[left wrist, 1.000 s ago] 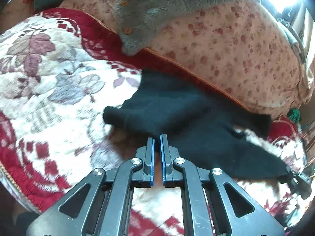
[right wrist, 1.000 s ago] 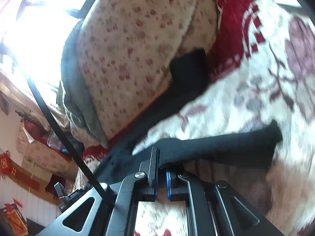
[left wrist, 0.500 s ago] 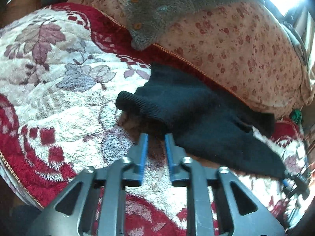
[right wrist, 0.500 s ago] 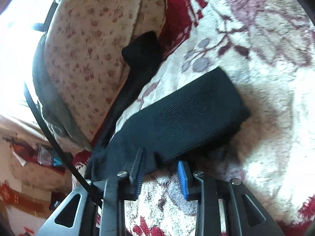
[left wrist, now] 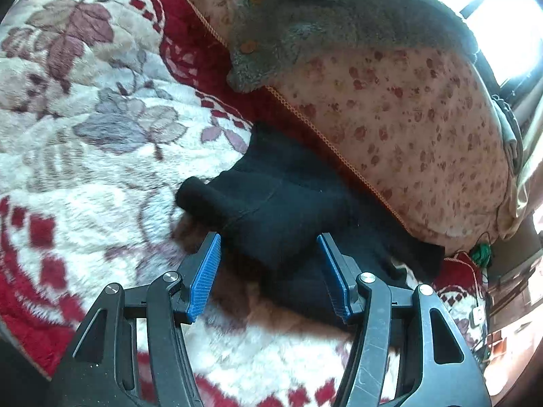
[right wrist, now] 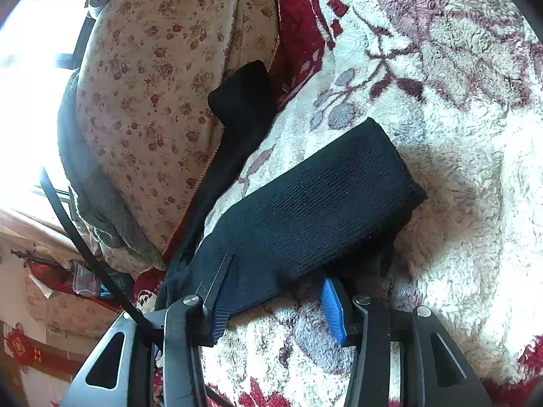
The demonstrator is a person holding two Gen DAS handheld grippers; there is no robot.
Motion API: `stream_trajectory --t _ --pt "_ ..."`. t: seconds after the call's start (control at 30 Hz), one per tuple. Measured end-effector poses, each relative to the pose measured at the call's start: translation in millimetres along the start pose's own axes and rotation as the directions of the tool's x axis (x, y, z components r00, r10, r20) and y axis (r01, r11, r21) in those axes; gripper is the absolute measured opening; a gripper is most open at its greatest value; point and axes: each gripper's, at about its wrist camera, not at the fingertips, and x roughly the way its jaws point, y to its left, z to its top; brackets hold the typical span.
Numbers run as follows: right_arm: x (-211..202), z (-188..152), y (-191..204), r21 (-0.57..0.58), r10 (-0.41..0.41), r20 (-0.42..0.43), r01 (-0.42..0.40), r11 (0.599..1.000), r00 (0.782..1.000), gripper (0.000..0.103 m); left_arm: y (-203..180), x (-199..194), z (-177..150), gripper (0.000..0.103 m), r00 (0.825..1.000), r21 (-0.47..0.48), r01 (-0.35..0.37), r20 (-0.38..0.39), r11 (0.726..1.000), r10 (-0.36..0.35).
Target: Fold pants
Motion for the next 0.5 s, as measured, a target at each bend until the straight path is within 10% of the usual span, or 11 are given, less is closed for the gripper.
stream_trajectory --t 0.23,0.37,0.5 --pt "5.9 5.8 1.6 -0.001 -0.01 0.039 0.01 1.0 0.999 0.045 1.3 27.6 14.4 0.057 0.999 -0.064 -0.037 0.006 0.997 0.038" --pt "8.8 8.5 -1.6 -0.003 0.007 0.087 -0.006 1.0 0.996 0.033 -4.1 28.3 13.2 0.018 0.992 -0.011 -0.128 0.016 0.992 0.128" --pt "10.7 7.5 -3.2 -0.033 0.017 0.126 -0.013 0.999 0.992 0.014 -7.8 22.2 10.0 0.013 0.99 0.034 -0.142 0.028 0.989 0.141"
